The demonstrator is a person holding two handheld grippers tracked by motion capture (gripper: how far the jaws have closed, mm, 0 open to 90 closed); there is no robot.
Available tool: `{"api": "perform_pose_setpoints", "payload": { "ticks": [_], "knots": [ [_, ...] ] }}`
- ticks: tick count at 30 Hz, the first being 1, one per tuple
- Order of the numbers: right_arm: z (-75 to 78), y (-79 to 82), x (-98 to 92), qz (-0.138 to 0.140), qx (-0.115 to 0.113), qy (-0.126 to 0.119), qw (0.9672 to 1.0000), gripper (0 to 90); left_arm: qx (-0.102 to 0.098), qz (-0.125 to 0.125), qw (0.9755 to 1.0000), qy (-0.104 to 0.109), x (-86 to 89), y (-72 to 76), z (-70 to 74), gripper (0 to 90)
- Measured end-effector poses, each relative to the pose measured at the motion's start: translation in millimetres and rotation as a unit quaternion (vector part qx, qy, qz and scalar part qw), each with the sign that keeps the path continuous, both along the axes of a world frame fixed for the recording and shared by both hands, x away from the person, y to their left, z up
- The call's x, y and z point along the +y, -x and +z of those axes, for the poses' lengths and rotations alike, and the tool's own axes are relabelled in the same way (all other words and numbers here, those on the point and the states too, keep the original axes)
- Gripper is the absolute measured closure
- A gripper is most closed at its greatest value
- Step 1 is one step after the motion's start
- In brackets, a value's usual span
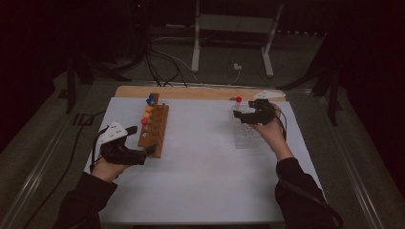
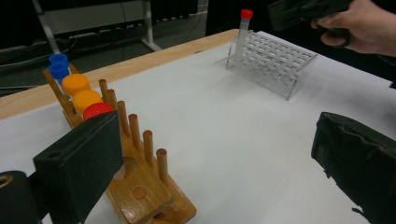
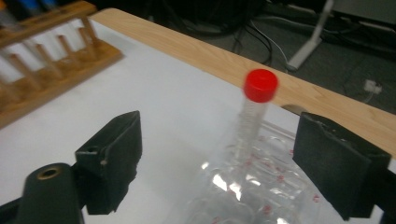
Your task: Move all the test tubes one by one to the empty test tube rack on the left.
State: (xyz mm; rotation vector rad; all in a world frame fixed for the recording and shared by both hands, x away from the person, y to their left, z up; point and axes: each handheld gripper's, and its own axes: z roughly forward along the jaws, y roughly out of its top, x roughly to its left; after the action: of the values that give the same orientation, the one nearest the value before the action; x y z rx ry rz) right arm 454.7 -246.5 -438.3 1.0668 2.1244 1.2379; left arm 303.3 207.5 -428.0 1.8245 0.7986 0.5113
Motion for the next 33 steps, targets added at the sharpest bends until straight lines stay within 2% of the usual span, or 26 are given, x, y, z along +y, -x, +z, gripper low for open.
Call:
{"api": "perform_pose_setpoints", "payload": {
  "ticks": [4, 6, 13, 16, 18, 22, 26, 33],
  "knots": [
    [-5.4, -12.5, -1.1, -0.003, 0.003, 0.022, 0.9998, 32.8, -0.001, -0.003, 1.0, -0.001, -1.1, 0.9, 0.2, 3.0],
    [-8.0, -19.1, -2.1, 0.006, 0.012, 0.021, 0.9997, 44.9, -0.001, -0.006, 1.0, -0.001, -1.4, 1.4, 1.0, 3.0],
    [-15.4, -36.1, -0.3, 0.004, 0.04, 0.028, 0.9988, 54.5, -0.005, -0.008, 1.0, 0.002, -1.2, 3.1, 2.7, 3.0],
    [-16.2, -41.4, 0.1, 0.002, 0.044, 0.031, 0.9986, 61.2, -0.004, -0.009, 1.0, 0.0, -1.1, 3.1, 2.5, 3.0],
    [-16.9, -43.8, 0.9, 0.004, 0.047, 0.03, 0.9984, 62.6, -0.004, -0.01, 0.9999, -0.001, -1.1, 3.0, 2.4, 3.0],
    [-20.2, -49.5, 4.7, -0.002, 0.064, 0.048, 0.9968, 69.2, -0.005, -0.01, 0.9999, -0.002, -1.4, 3.2, 2.6, 3.0],
    [-21.0, -51.0, 4.9, -0.004, 0.061, 0.043, 0.9972, 73.4, -0.005, -0.01, 0.9999, -0.006, -1.2, 3.1, 1.9, 3.0],
    [-19.6, -49.6, 6.9, -0.007, 0.054, 0.048, 0.9974, 75.1, -0.003, -0.011, 0.9999, -0.005, -1.4, 2.8, 1.9, 3.0]
  ]
}}
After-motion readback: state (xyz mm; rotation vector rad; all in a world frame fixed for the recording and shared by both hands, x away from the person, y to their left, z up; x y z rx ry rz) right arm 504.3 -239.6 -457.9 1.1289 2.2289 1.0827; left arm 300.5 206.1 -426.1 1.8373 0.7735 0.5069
